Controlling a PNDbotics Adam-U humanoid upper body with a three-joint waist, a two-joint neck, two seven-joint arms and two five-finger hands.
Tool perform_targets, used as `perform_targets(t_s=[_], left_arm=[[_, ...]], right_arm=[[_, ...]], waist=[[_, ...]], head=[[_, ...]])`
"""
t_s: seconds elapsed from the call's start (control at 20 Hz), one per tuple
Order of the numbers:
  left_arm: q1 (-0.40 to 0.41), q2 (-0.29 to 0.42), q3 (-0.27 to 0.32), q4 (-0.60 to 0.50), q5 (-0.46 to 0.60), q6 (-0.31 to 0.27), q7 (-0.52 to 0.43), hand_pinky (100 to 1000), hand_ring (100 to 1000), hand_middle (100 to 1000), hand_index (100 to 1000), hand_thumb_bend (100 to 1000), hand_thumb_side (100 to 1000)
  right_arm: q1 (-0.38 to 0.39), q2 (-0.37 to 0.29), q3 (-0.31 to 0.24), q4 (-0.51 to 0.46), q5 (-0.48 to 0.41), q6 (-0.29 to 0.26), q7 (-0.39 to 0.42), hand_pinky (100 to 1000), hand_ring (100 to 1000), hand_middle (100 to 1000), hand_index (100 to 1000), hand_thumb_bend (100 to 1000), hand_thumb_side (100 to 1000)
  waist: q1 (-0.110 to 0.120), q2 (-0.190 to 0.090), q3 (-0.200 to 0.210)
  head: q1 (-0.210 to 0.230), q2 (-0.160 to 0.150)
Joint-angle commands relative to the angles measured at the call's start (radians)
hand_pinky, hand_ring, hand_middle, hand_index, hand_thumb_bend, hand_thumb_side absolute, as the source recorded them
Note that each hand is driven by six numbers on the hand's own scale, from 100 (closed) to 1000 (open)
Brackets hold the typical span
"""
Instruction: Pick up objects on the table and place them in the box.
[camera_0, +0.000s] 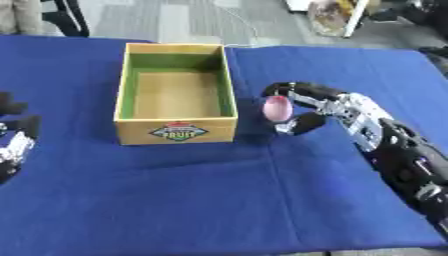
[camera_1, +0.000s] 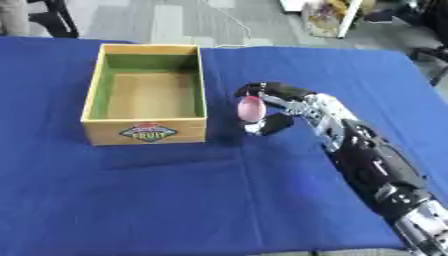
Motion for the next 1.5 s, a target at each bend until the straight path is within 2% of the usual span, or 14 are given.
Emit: perform_targets(t_s=[0.05,0.15,0.4,0.6,1.25,1.5], left_arm=[[-0.010,0.017,0.000,-0.020,0.003,-0.002,0.001,635,736,541,707,400,129],[-0.010,0.017,0.000,-0.020,0.002,-0.002,0.001,635,736,540,707,400,129],[-0.009,0.016,0.001,-0.020,0.002,-0.001,0.001,635,736,540,707,398,131],[-0.010,0.017,0.001,-0.020,0.002,-0.002,0.001,635,735,540,707,398,130],[-0.011,0.018,0.000,-0.020,0.004,-0.001,0.002,635,735,540,707,396,129],[-0.012,0.019,0.000,-0.020,0.004,-0.002,0.002,634,735,540,707,397,128]], right_arm=[[-0.010,-0.017,-0.004,-0.008,0.055,-0.004,-0.024,805,930,869,917,310,516],[-0.009,-0.015,-0.004,-0.002,0.075,-0.003,-0.030,746,875,834,902,276,483],[-0.008,-0.011,-0.005,0.011,0.098,0.001,-0.032,629,765,722,847,194,492],[-0.006,-0.011,-0.009,0.014,0.099,0.007,-0.049,526,681,629,797,100,462],[-0.006,-0.012,-0.013,0.011,0.077,0.031,-0.142,224,447,484,683,100,320],[-0.004,-0.011,-0.013,0.015,0.080,0.035,-0.160,180,425,470,673,100,303]], waist=[[0.004,-0.016,-0.001],[0.004,-0.016,-0.001],[0.006,-0.014,0.000],[0.007,-0.014,-0.001],[0.006,-0.016,0.001],[0.007,-0.016,0.000]], head=[[-0.002,0.006],[-0.002,0.006],[-0.002,0.006],[-0.003,0.006],[-0.004,0.005],[-0.005,0.004]])
